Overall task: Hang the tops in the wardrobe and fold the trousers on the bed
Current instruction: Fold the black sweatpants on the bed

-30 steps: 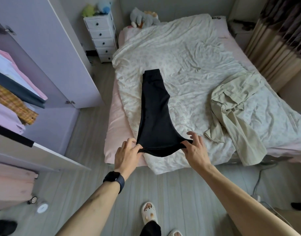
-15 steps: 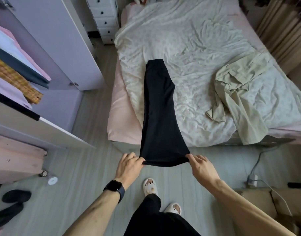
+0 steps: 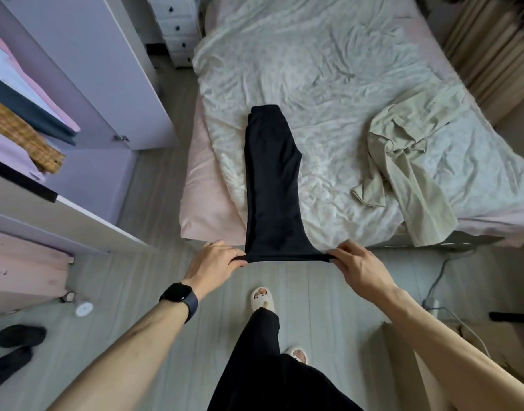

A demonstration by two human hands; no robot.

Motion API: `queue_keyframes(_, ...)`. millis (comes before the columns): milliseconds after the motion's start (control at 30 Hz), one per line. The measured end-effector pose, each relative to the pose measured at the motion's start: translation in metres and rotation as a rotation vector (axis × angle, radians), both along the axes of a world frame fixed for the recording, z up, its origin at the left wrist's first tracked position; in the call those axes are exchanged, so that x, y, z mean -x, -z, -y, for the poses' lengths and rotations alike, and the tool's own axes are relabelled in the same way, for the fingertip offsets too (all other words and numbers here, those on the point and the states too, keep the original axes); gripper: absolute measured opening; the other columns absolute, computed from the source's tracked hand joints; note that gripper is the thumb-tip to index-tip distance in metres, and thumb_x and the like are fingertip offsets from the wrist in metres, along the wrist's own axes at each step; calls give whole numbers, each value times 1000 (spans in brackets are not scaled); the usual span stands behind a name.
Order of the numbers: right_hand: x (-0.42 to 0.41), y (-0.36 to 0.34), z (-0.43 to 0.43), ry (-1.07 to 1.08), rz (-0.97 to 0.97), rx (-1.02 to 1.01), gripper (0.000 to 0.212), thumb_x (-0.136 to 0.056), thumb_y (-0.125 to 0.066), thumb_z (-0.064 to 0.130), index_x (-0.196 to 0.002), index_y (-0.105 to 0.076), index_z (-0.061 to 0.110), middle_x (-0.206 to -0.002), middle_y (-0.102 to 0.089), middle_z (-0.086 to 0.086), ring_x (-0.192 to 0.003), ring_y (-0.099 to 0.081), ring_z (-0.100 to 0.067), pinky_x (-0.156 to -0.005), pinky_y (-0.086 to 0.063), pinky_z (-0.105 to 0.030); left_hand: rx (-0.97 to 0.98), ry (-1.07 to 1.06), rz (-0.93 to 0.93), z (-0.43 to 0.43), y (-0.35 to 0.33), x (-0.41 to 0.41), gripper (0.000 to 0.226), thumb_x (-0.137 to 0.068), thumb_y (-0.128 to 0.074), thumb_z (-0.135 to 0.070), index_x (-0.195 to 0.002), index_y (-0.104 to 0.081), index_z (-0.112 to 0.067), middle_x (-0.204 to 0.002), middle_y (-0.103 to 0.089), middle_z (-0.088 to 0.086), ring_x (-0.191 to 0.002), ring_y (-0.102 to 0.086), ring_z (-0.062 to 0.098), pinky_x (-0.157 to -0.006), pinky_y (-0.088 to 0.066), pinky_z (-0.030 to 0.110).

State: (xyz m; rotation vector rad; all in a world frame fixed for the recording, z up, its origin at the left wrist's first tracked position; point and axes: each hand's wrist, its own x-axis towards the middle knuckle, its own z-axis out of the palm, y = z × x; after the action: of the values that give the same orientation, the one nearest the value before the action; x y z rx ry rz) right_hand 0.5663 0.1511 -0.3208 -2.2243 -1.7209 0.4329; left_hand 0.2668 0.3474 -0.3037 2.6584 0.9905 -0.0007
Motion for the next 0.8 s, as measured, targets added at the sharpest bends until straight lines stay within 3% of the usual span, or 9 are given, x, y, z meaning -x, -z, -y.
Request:
queue_keyframes(67,-14,-11,-27,59,-39,-21,18,-101,-57,21,-117,-66,22,-106,-58,0,-84,-62,-26,-61,-52,-40,179,-157,66,-23,-15,-20,21,-92,-68,-47,-108,-76,-37,-91,-72,-8,-86,-63,14,-67,-44,29)
queue_keyframes(167,-34,-26,-83,143,-75,-102,22,-100,-54,12,-121,-61,15,-110,-57,-6,-94,-60,-29,-72,-54,-45,372,-383,252,-72,-27,-51,17,-87,-75,-42,-102,-77,-36,-90,-73,-19,-87,-66,4,-76,-52,24)
queue_keyframes(333,-64,-42,-184,267,-148,-243,25,-100,-54,7,-124,-60,9,-116,-60,-13,-100,-60,-32,-81,-50,-39,541,-528,479,-161,-34,-100,16,-86,-78,-35,-101,-77,-31,-92,-75,-16,-90,-69,2,-86,-54,23)
queue_keyframes(500,-102,-34,-289,467,-338,-236,27,-100,-58,19,-127,-58,16,-113,-65,-3,-89,-61,-18,-79,-44,-29,599,-607,559,-263,-20,-144,12,-86,-78,-30,-98,-77,-31,-94,-76,-14,-93,-69,3,-88,-54,22)
queue_keyframes(633,-138,-23,-384,613,-426,-151,21,-100,-59,22,-119,-65,16,-100,-68,2,-94,-65,-20,-77,-44,-23,666,-632,529,-350,-1,-183,10,-89,-76,-27,-94,-73,-35,-92,-72,-19,-89,-66,-6,-73,-45,3)
queue_keyframes(733,-162,-13,-444,587,-387,-81,16,-102,-52,19,-108,-67,17,-94,-66,5,-89,-62,-18,-65,-39,-12,709,-636,502,-406,14,-207,11,-91,-74,-23,-95,-72,-34,-90,-70,-21,-86,-64,-9,-74,-44,4)
queue_keyframes(800,-178,-1,-482,538,-323,-56,15,-102,-49,16,-102,-64,15,-92,-64,4,-84,-59,-18,-61,-36,-12,738,-672,488,-443,28,-225,11,-89,-75,-23,-96,-73,-31,-90,-71,-18,-87,-65,-5,-75,-45,7)
